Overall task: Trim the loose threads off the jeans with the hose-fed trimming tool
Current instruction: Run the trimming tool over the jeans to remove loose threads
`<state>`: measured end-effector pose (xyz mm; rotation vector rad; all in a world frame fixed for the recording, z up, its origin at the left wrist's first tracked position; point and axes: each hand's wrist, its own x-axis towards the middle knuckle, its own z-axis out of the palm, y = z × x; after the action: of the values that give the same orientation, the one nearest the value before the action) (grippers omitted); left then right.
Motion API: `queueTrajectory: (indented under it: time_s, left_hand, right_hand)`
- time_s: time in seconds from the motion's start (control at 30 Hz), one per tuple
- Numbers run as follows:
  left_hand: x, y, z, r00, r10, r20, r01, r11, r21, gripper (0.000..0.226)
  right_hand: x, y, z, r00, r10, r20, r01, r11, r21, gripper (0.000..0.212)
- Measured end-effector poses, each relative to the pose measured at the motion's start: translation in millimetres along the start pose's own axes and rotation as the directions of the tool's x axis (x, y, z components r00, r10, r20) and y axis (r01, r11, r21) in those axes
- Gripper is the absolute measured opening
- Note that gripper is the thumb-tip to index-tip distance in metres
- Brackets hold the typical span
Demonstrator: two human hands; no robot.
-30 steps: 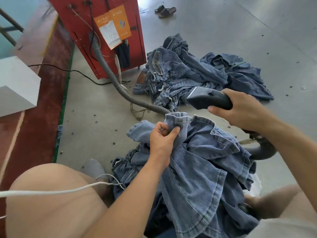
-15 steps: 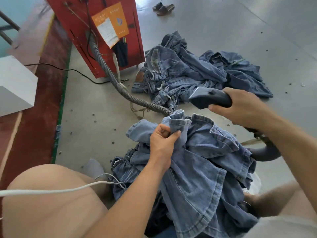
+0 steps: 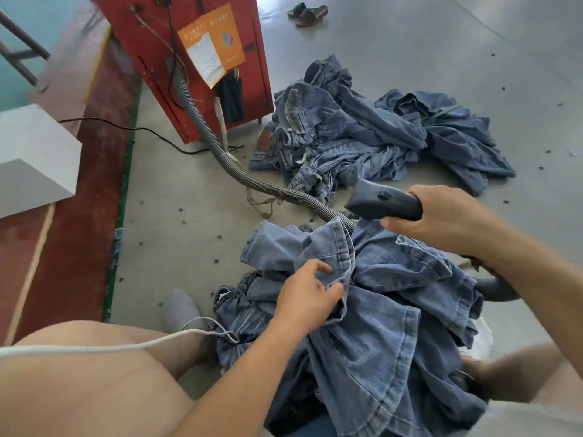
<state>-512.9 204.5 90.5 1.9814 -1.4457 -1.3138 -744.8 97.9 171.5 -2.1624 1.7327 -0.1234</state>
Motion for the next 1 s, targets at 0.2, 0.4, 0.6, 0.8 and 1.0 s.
queueTrajectory:
  time_s: [0.2,0.4,0.6,0.8,1.0]
  left_hand:
    - [2.5,5.7,3.5,0.982,-0.056,-0.178,0.011,0.969,-0.246,0.015]
    - [10.9,13.2,-3.3,0.966,-0.256,0.026,0.166,0.544,-0.822,0.022]
    - [10.3,13.8,-2.6,0.984,-0.127,0.124,0.17,0.471,-0.865,0.043]
    - [13.6,8.0,-7.3,0.978,-0.092,0.186,0.207,0.457,-0.865,0.058]
    - [18.6,9.4,-12.4,0.969,-0.04,0.245,0.243,0.367,-0.898,0.062]
  right_hand:
    - [2.2,-7.9,3.8,0.997,0.024,0.071,-0.026,0.999,0.018,0.038]
    - [-9.6,-6.7,-4.0,0.977,-0.149,0.152,0.125,0.98,0.157,0.037]
    - [-11.0,-8.9,-3.2,0.949,-0.227,0.218,0.204,0.971,0.122,0.025]
    - [-3.7,-19.4,2.2,0.962,-0.254,0.099,0.235,0.957,0.171,0.025]
    - [-2.3,-6.6,-17.1,0.964,-0.209,0.165,0.18,0.968,0.175,0.022]
